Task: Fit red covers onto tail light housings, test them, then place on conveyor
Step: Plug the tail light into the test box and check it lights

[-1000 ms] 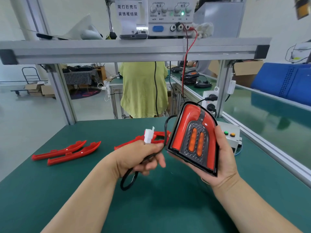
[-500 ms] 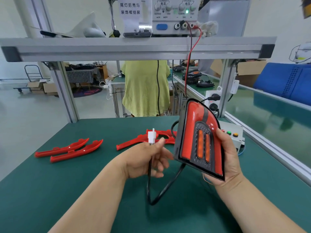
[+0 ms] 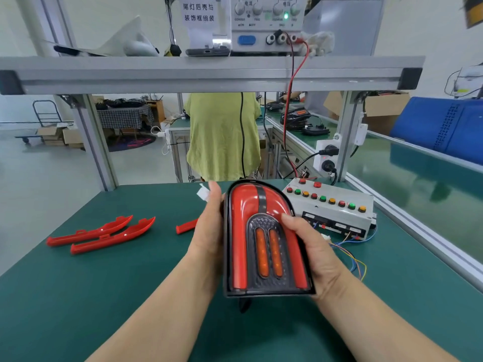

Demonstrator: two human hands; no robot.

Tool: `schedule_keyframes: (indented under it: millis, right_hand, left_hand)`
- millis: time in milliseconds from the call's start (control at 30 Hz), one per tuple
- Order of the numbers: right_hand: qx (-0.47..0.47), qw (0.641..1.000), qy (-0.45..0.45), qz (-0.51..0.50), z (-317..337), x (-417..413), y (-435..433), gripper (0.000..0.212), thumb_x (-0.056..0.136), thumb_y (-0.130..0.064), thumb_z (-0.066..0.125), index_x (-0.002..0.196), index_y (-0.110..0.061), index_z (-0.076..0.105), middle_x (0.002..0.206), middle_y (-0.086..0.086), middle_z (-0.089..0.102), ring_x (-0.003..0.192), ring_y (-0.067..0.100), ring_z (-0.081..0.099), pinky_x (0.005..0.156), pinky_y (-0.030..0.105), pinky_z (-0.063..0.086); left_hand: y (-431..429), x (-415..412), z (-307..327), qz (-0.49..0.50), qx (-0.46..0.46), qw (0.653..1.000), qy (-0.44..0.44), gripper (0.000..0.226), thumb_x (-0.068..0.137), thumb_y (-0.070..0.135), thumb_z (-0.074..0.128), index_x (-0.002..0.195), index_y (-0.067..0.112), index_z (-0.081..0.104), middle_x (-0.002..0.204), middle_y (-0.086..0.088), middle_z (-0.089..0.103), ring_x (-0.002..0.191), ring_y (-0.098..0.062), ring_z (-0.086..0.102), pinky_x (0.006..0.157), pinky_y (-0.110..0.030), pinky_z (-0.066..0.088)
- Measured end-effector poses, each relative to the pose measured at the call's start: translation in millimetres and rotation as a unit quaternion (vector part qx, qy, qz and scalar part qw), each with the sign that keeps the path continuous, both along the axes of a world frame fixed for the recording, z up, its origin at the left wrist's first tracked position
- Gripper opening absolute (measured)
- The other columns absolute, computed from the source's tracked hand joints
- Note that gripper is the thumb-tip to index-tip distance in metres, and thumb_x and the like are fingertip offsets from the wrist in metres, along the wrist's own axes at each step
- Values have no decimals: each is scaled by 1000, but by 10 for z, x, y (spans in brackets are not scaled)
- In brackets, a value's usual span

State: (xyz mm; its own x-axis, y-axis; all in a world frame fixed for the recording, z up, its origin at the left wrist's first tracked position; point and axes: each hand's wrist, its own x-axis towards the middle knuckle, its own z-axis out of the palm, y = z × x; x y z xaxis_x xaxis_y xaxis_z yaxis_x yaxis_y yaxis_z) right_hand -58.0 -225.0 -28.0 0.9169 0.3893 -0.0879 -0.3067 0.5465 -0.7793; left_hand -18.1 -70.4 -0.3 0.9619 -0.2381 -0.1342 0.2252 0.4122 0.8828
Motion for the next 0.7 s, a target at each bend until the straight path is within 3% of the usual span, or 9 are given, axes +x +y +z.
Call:
schedule_keyframes:
  millis: [67,133,233,300,400,467,567,633,700]
  right_hand:
    - [-16,1000,21,-6,0,10,56,41,76,-41,71,96,-7,80,103,19,74,86,33,73,75,45,60]
    - [-23,999,31,-3,2,17,104,44,81,-46,64,98,-9,80,105,18,74,88,31,74,75,44,60]
    - [-42,999,24,-1,4,24,133,45,86,-49,58,99,-13,81,108,16,75,91,28,74,75,41,61]
    - [-56,998,20,-21,7,28,118,45,85,-49,59,101,-14,80,112,16,74,94,28,74,76,42,61]
    - [-65,996,20,-55,22,50,72,48,86,-49,60,109,-10,77,115,19,72,98,32,73,75,45,60]
    - [-57,994,17,-95,41,75,32,49,87,-47,61,115,-9,73,116,19,71,101,34,72,77,46,60]
    - [-45,982,5,-184,84,119,-59,47,93,-47,56,120,-9,67,113,16,73,101,31,72,74,42,61]
    - [-48,972,-6,-230,110,133,-126,43,97,-45,52,115,-10,68,107,13,76,95,28,74,65,38,62]
    - [-71,963,-17,-258,113,131,-158,41,99,-46,50,109,-12,70,103,11,77,91,26,75,60,35,61]
  left_hand:
    - [25,-15,5,24,4,1000,-11,95,89,76,26,130,-3,59,125,-32,61,119,-46,58,99,-53,50]
    - [59,-9,14,30,-9,999,-12,100,88,77,24,137,-6,51,134,-35,53,128,-50,49,110,-59,38]
    - [113,38,32,26,-6,999,-25,103,87,78,21,135,-8,51,134,-38,51,127,-50,49,110,-60,37]
    - [157,71,45,49,57,996,-43,98,88,79,26,125,-5,59,129,-37,56,119,-48,57,105,-56,44]
    - [176,91,12,54,162,984,-39,88,84,82,36,106,5,73,104,-21,73,96,-35,72,84,-45,59]
    - [146,91,-25,2,152,988,-28,85,85,81,33,106,10,76,100,-17,75,92,-31,74,72,-38,61]
    - [52,82,-70,-92,84,992,-11,89,87,78,26,120,8,70,119,-19,69,110,-32,68,87,-44,58]
    - [-15,65,-116,-132,56,989,-16,84,89,76,24,125,14,68,128,-16,66,120,-31,62,102,-53,48]
    - [-53,35,-153,-148,35,988,-12,77,92,72,25,126,17,67,130,-14,65,123,-30,60,106,-58,42]
